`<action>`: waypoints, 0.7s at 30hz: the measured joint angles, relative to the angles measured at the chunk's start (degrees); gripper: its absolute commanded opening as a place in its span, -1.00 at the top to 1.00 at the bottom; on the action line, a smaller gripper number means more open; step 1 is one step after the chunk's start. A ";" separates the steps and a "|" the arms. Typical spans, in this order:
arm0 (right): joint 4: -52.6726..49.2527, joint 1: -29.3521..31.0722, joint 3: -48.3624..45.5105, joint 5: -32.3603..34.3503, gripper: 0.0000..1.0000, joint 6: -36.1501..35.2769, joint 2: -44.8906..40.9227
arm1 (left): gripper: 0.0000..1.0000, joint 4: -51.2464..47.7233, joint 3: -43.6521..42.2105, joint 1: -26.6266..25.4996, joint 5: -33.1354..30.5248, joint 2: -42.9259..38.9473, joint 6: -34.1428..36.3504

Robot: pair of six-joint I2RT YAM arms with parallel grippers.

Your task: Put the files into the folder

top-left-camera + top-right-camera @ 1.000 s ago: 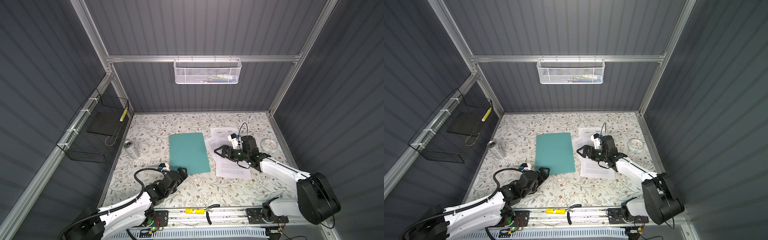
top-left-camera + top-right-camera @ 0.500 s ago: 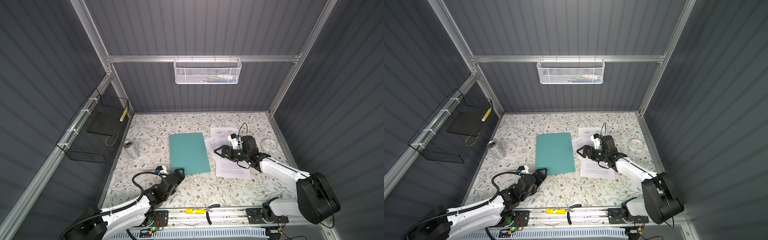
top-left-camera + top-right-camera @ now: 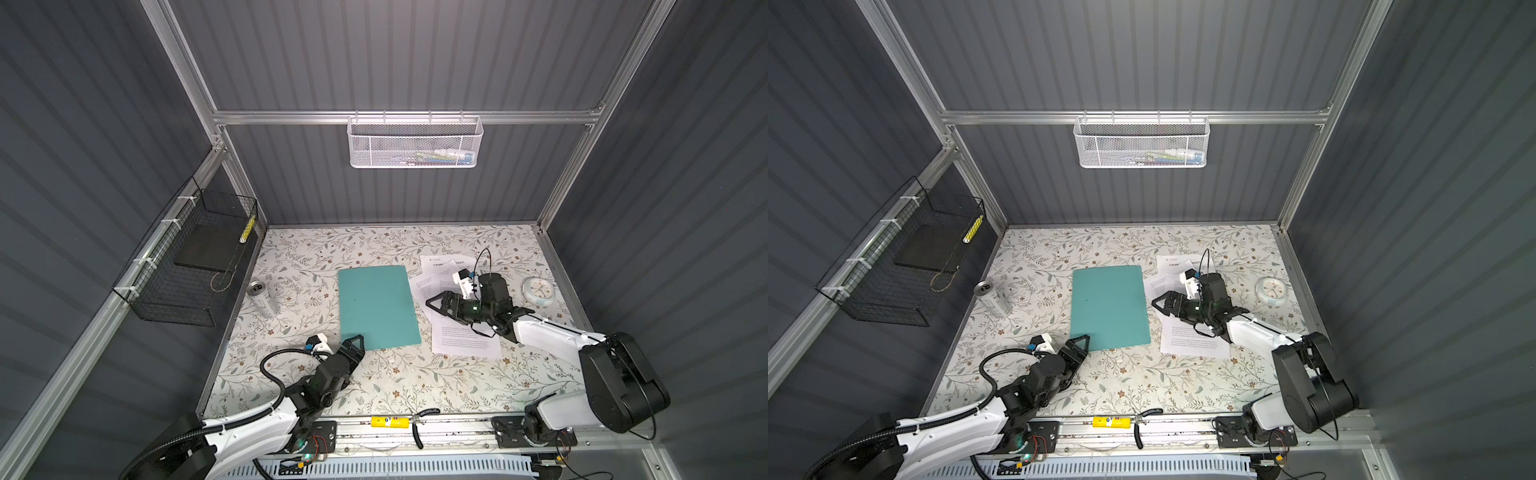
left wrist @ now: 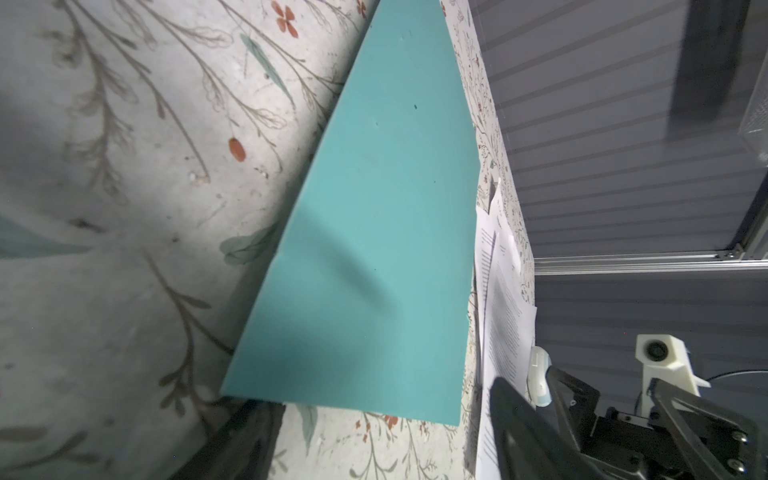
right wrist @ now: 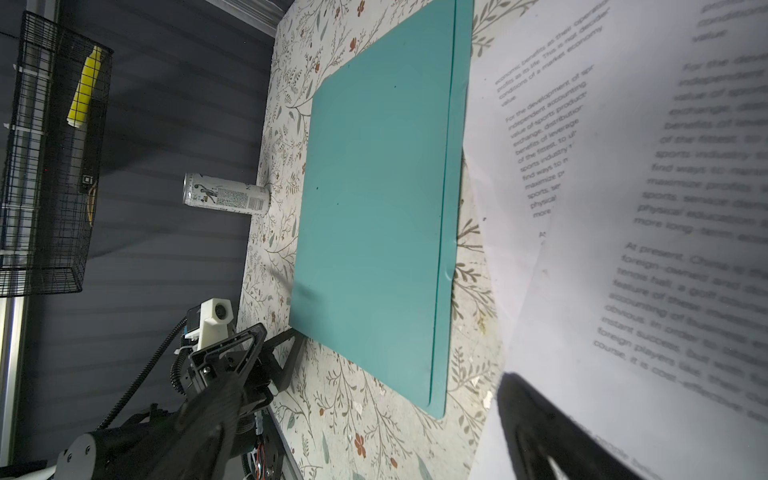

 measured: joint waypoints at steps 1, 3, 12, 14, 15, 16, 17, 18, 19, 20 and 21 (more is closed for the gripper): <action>0.11 0.00 0.00 -0.04 -0.95 0.13 0.04 | -0.56 0.24 0.00 0.00 -0.02 -0.13 0.04; 0.83 0.00 0.00 -0.20 -0.95 0.39 0.22 | -0.55 0.83 0.00 0.00 -0.33 -0.31 0.17; 2.60 0.00 0.00 -0.35 -0.95 1.03 1.18 | -0.50 3.19 0.00 0.00 -1.79 1.99 0.37; 2.62 0.00 0.00 -0.42 -0.95 1.03 1.20 | -0.49 4.11 -0.04 0.00 -2.27 2.89 0.48; 2.64 0.00 0.00 -0.42 -0.95 1.03 1.25 | -0.48 4.59 -0.07 0.00 -2.54 3.39 0.59; 2.64 0.00 0.00 -0.42 -0.95 1.03 1.36 | -0.48 5.05 -0.09 0.00 -2.82 3.85 0.61; 2.71 0.00 0.00 -0.44 -0.95 1.03 1.51 | -0.48 5.49 -0.09 0.00 -3.08 4.37 0.66; 2.80 0.00 0.00 -0.44 -0.95 1.03 1.70 | -0.48 5.88 -0.09 0.00 -3.34 4.81 0.85; 2.82 0.00 0.00 -0.44 -0.95 1.03 1.95 | -0.47 6.40 -0.09 0.00 -3.67 5.38 1.05; 2.80 0.00 0.00 -0.44 -0.95 1.01 2.16 | -0.47 6.95 -0.09 0.00 -3.98 5.90 1.14; 2.80 0.00 0.00 -0.42 -0.95 1.01 2.34 | -0.47 7.41 -0.09 0.00 -4.28 6.32 1.29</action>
